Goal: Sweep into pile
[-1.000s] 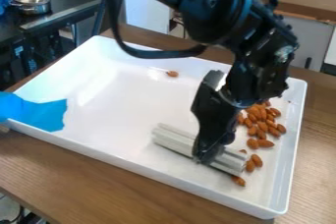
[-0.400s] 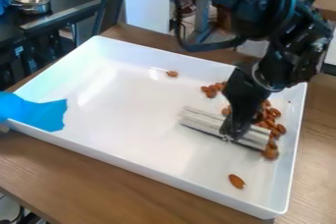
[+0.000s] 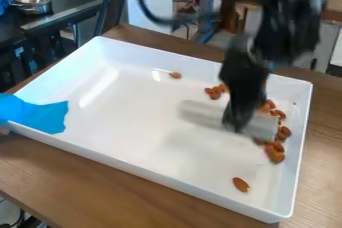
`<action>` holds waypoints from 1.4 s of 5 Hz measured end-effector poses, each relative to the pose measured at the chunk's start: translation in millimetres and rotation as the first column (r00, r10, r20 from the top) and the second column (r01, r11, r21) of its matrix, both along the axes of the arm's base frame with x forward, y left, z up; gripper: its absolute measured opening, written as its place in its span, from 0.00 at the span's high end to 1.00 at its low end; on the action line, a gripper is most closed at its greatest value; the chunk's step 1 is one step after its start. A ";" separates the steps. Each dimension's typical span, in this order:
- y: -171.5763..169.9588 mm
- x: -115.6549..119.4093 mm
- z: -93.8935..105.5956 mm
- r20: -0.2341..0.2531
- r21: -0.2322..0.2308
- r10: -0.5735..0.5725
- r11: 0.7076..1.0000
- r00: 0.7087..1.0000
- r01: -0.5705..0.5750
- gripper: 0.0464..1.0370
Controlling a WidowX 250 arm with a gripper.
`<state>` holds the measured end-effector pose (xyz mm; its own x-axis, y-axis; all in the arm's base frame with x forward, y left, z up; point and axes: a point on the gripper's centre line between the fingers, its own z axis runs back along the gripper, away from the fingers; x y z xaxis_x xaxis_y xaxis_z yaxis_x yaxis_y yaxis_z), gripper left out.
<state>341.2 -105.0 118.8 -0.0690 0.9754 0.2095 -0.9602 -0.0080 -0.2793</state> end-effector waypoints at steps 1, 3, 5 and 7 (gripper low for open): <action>0.6 -17.9 12.4 -0.016 -0.030 -0.023 0.999 1.000 0.023 0.68; 9.0 -43.2 -16.1 -0.130 -0.009 -0.024 1.000 0.991 0.023 0.68; 19.3 -65.0 -40.7 -0.198 0.028 -0.022 0.999 0.980 0.028 0.68; 19.4 -55.9 -54.7 -0.203 0.072 -0.017 0.997 0.979 0.032 0.68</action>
